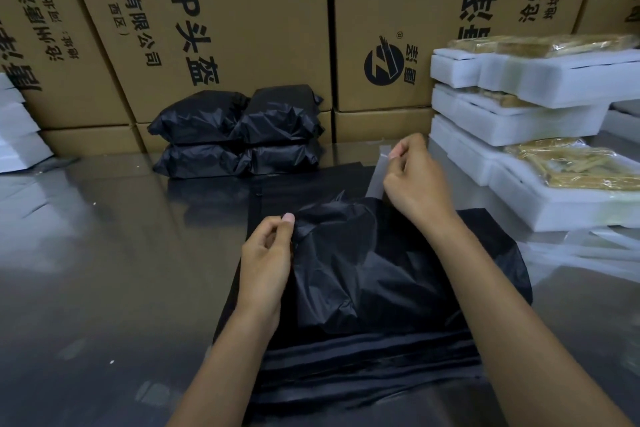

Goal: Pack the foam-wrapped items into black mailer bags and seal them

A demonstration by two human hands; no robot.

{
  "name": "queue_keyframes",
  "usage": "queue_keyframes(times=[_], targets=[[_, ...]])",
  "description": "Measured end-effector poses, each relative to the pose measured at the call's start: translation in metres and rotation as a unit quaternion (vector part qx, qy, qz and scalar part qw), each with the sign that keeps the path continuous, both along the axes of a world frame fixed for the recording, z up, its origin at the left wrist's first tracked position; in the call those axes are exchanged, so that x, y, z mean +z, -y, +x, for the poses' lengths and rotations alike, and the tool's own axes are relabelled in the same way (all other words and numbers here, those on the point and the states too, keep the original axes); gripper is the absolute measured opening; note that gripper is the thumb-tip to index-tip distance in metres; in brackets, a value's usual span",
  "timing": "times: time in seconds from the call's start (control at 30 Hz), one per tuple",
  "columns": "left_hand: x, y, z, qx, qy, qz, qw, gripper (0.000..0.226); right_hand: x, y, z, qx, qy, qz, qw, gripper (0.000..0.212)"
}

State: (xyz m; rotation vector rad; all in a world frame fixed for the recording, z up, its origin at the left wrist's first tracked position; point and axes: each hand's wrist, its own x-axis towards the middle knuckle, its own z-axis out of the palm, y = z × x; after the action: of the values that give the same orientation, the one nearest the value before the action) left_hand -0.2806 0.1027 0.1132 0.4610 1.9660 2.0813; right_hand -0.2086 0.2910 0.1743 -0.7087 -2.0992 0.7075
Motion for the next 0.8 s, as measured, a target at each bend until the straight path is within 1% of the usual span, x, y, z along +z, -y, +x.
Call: queue_keyframes(times=[0.1,0.17,0.23,0.33,0.43,0.5,0.53,0.6,0.63,0.7,0.73,0.77,0.8], targets=[[-0.003,-0.004,0.002,0.058,-0.067,-0.045,0.995,0.033,-0.002,-0.01,0.006,-0.044,0.007,0.081,0.996,0.006],[-0.006,-0.005,0.001,0.085,-0.106,-0.1,0.986,0.031,0.0,-0.017,0.01,-0.058,0.022,0.097,0.993,0.005],[-0.008,-0.006,0.001,0.09,-0.146,-0.177,0.969,0.03,0.001,-0.025,0.013,-0.063,0.048,0.092,0.993,0.003],[-0.011,-0.011,0.007,0.083,-0.212,-0.32,0.92,0.03,0.0,-0.037,0.02,-0.077,0.061,0.081,0.992,0.003],[-0.013,-0.02,0.019,0.083,-0.284,-0.433,0.852,0.026,-0.005,-0.052,0.029,-0.104,0.068,0.049,0.991,0.003],[-0.015,-0.026,0.026,0.074,-0.337,-0.488,0.802,0.019,-0.013,-0.066,0.035,-0.124,0.058,0.019,0.99,0.004],[-0.016,-0.027,0.028,0.065,-0.357,-0.505,0.783,0.019,-0.019,-0.074,0.038,-0.134,0.049,0.0,0.99,0.005],[-0.017,-0.029,0.03,0.05,-0.382,-0.519,0.763,0.02,-0.032,-0.088,0.045,-0.163,0.039,-0.039,0.985,0.007],[-0.018,-0.029,0.029,0.048,-0.388,-0.513,0.765,0.02,-0.039,-0.096,0.049,-0.179,0.04,-0.062,0.981,0.009],[-0.019,-0.026,0.026,0.05,-0.384,-0.482,0.786,0.02,-0.051,-0.109,0.057,-0.18,0.008,-0.154,0.972,0.018],[-0.018,-0.023,0.024,0.051,-0.372,-0.456,0.807,0.02,-0.053,-0.113,0.061,-0.168,-0.035,-0.227,0.959,0.025],[-0.015,-0.02,0.022,0.049,-0.353,-0.414,0.837,0.021,-0.053,-0.116,0.066,-0.154,-0.09,-0.308,0.934,0.029],[-0.011,-0.018,0.02,0.042,-0.332,-0.361,0.87,0.021,-0.053,-0.118,0.071,-0.144,-0.141,-0.379,0.903,0.028]])
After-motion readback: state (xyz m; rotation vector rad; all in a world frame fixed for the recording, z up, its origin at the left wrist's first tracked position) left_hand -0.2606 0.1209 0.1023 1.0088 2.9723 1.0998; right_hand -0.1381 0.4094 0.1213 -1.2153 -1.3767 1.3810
